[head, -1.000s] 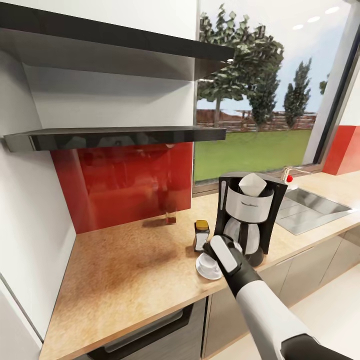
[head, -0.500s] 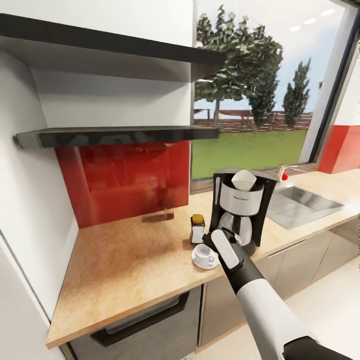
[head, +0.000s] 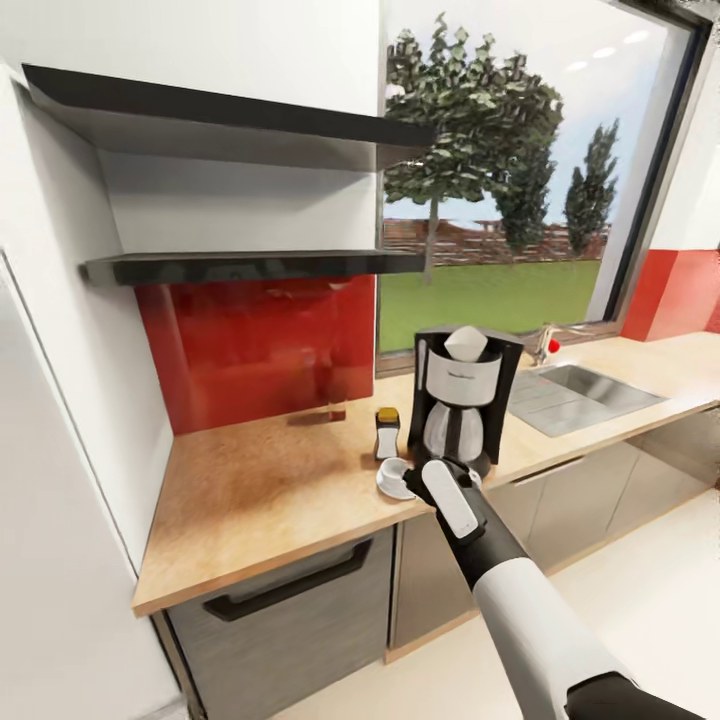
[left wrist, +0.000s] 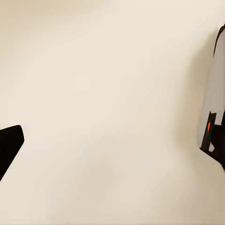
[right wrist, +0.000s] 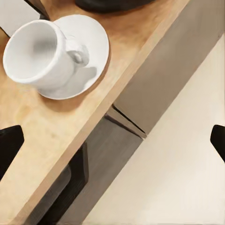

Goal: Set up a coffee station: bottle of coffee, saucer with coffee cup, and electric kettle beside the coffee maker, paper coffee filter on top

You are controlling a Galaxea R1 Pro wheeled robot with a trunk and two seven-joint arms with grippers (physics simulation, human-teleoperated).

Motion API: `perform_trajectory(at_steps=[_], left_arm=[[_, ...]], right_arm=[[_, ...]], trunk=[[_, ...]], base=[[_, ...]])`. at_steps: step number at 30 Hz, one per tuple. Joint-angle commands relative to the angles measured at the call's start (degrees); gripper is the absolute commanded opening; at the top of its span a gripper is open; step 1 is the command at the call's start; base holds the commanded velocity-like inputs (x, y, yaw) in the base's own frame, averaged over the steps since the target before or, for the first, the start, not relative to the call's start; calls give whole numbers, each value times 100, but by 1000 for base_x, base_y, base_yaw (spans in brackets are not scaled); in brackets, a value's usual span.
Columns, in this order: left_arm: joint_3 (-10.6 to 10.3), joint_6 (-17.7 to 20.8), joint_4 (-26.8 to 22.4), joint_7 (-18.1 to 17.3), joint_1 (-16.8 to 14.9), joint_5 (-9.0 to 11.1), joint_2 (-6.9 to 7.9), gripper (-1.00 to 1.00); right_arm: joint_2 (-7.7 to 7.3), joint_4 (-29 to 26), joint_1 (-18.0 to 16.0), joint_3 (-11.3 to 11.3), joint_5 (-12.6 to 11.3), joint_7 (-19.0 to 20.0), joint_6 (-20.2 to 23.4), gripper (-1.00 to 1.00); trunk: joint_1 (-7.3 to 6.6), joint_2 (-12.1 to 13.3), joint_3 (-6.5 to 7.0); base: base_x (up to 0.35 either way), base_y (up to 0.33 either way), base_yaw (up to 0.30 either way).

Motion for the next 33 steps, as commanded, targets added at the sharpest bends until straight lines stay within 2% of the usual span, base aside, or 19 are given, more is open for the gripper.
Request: perform_trajectory(at_steps=[1, 10, 16, 17, 18, 21, 22, 23, 24, 25, 27, 28, 31, 33], left_arm=[[4, -32, 14, 10, -11, 4, -2, 100], [4, -32, 13, 15, -23, 4, 4, 100], [12, -32, 14, 19, -24, 0, 4, 100], [13, -32, 14, 16, -24, 2, 0, 100], [13, -37, 11, 15, -24, 4, -4, 100], [9, -49, 7, 12, -24, 4, -3, 100], [7, -61, 6, 11, -24, 4, -3, 100], [6, -69, 6, 11, -24, 4, 1, 100], [5, -75, 6, 10, -24, 3, 3, 100], [4, -101, 6, -12, -29, 3, 6, 100], [4, -112, 6, -20, -29, 4, 6, 100], [4, -118, 6, -27, -29, 4, 6, 100], [4, -124, 6, -32, -26, 4, 6, 100], [4, -126, 6, -33, -24, 4, 6, 100]], right_arm=[[0, 47, -2, 3, -17, 67, 25, 100], [0, 921, -2, -4, -6, 155, 34, 100], [0, 1971, -2, 11, 25, 166, 31, 100], [0, 2419, -2, 23, 54, 225, 28, 100], [0, 3336, -2, 158, 306, 739, 11, 100], [0, 4187, -2, 350, 832, 1562, -21, 100], [0, 4533, 3, 391, 1117, 2094, -53, 100], [-23, 4663, 55, 407, 1289, 2465, -96, 100], [-105, 4743, 172, 417, 1438, 2799, -149, 100], [-503, 4873, 967, 434, 2050, 3654, -917, 100], [-542, 4880, 1274, 435, 2200, 3714, -1300, 100], [-555, 4883, 1556, 441, 2361, 3742, -1596, 100], [-562, 4885, 1899, 441, 2600, 3947, -1799, 100], [-571, 4890, 2112, 438, 2677, 4397, -1840, 100]], trunk=[[-1, -5, -3], [-1, -5, -3], [-1, -5, -3], [-1, -5, -3], [-1, -5, -3], [-1, -5, -3], [-1, -5, -3], [-1, -5, -3], [-1, -5, -3], [-1, -5, -3], [-1, -5, -3], [-1, -5, -3], [-1, -5, -3], [-1, -5, -3]], base=[[-337, 0, 0], [-298, 0, 0], [-28, 0, 0], [-2, 0, 0], [0, 0, 0], [0, 0, 0], [0, 0, 0], [0, 0, 0], [0, 0, 0], [0, 0, 0], [0, 0, 0], [0, 0, 0], [0, 0, 0], [0, 0, 0]])
